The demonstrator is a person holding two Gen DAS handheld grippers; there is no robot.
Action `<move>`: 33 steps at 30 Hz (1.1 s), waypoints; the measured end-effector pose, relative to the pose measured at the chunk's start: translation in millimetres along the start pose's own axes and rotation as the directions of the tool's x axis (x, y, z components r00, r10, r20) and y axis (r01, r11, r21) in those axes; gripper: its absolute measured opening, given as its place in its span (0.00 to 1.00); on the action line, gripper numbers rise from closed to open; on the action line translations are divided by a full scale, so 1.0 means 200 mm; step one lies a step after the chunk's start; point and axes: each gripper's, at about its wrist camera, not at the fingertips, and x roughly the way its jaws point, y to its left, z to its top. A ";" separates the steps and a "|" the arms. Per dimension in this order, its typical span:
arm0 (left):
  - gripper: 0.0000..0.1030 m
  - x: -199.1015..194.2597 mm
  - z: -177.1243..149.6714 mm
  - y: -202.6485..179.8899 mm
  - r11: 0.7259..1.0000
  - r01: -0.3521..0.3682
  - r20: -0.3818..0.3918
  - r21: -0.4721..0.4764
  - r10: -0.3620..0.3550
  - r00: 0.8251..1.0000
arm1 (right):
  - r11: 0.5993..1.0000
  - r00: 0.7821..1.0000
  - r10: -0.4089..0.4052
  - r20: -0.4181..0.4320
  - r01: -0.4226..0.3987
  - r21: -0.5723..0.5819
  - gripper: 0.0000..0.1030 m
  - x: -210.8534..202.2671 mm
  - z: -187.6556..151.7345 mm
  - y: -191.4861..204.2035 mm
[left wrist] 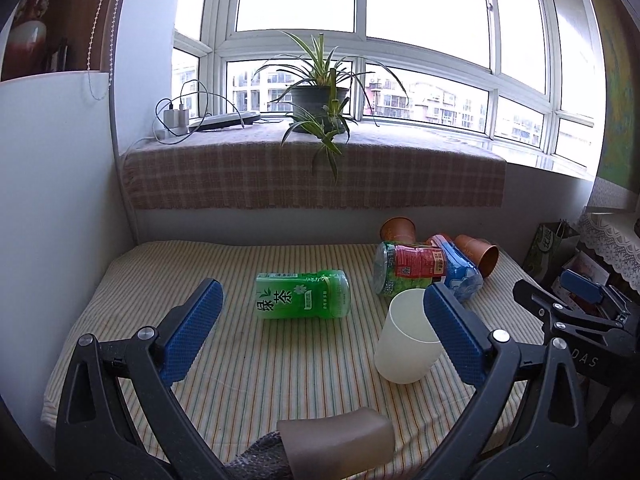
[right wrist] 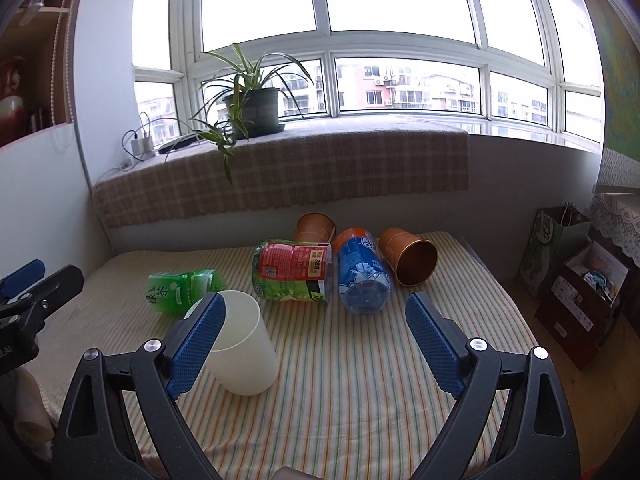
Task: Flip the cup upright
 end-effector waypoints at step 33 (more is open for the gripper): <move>0.99 0.00 -0.01 0.02 1.000 -0.009 -0.006 -0.002 0.009 1.000 | 1.000 0.999 0.013 -0.044 -0.013 -0.004 0.89 0.04 -0.03 0.01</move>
